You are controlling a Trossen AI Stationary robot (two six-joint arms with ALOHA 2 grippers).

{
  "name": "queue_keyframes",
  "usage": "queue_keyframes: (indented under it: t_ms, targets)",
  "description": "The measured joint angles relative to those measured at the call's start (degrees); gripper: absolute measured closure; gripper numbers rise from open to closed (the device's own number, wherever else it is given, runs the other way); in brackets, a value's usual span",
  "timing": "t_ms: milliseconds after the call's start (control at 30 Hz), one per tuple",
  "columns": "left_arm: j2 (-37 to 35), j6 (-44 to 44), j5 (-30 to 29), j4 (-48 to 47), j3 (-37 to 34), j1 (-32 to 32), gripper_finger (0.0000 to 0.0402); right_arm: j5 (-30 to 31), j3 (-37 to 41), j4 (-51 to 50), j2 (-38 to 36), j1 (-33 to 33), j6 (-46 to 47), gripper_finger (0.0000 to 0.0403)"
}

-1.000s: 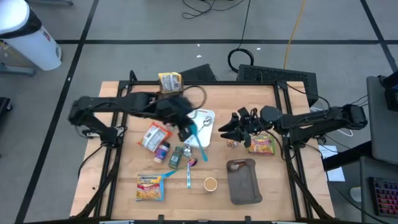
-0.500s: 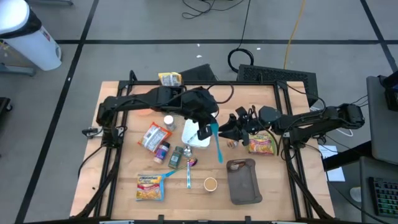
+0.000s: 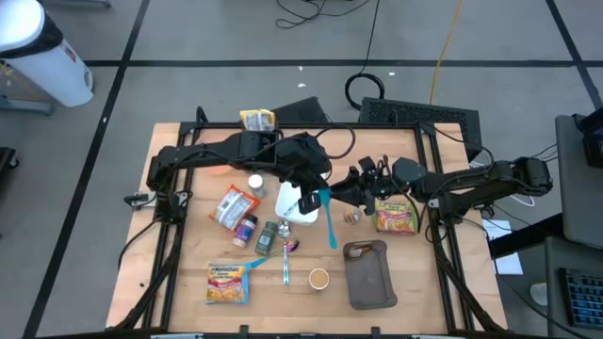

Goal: Pick & Place Food Item
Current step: Put the blue baby spoon into the white bin

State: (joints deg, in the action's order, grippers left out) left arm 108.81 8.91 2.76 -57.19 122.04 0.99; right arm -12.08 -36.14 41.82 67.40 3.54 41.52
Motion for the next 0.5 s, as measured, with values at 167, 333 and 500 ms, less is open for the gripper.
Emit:
queue_keyframes:
  t_ms: [167, 333, 500]
  targets:
    - [0.0, -0.35, -0.03, -0.02, 0.0, 0.0, 0.04, -0.16, 0.0, -0.25, 0.0, 0.6, 0.0, 0.0313]
    - [0.0, -0.92, -0.24, -0.11, 0.0, 0.02, 0.04, -0.35, 0.0, -0.34, -0.02, 0.6, -0.2, 0.0381]
    - [0.0, -0.91, -0.24, -0.05, 0.0, 0.04, 0.0399, -0.32, 0.0, -0.42, -0.04, 0.6, -0.63, 0.0395]
